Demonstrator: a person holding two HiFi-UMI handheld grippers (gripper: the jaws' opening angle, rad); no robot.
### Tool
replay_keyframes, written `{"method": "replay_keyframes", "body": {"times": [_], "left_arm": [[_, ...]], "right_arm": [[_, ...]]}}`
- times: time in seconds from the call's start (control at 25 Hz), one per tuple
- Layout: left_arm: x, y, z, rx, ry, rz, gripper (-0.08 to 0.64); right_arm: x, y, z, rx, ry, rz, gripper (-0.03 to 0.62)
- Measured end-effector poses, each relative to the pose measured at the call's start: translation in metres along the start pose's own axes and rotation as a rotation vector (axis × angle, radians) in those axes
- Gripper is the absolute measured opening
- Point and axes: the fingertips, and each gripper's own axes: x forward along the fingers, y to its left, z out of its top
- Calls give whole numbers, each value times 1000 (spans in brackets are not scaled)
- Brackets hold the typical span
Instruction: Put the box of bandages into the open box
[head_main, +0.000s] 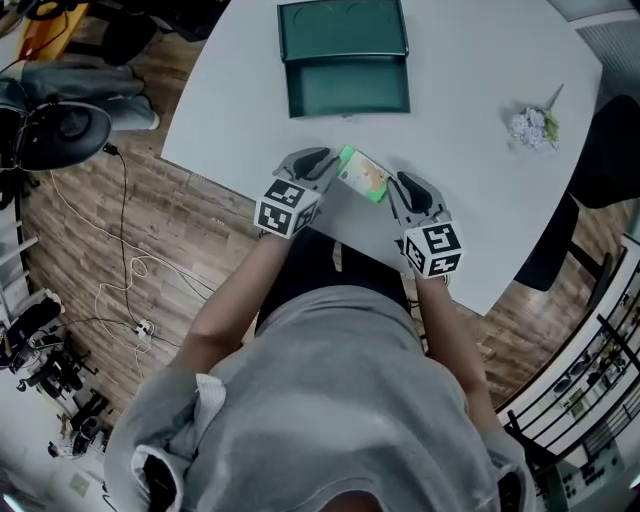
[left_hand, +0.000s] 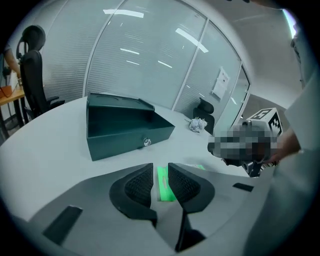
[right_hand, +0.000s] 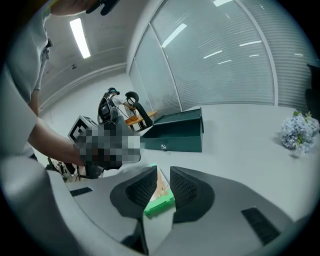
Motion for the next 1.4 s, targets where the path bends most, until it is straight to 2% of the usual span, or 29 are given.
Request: {"method": "replay_keyframes", "body": {"times": [0.08,0.2,0.28,0.64,0.8,1.12,1.4], "left_arm": [[5,-1,-8,-12,36,-10,109],[11,-3,-18,-24,89,-23,126],[16,-2,-24,-21,116,-22,135],[25,-1,-29,33,226,-20,130],[26,-3,-31,-17,240,-53,118],[22,-7,-34,-23,265,-72,117],[23,-9,-33,-29,259,-86,115]], "right_arm": [[0,-2,-5,7,13,-7,72],[0,-3,-17,35,51,-4,141],[2,-3,-27,42,84,-1,163],[9,2,-50,0,206,-1,163],[13,1,-60,-11,262,-8,163],[9,-10,-61,94,240,-33,138],[11,-10,-67,165,246,3,91]]}}
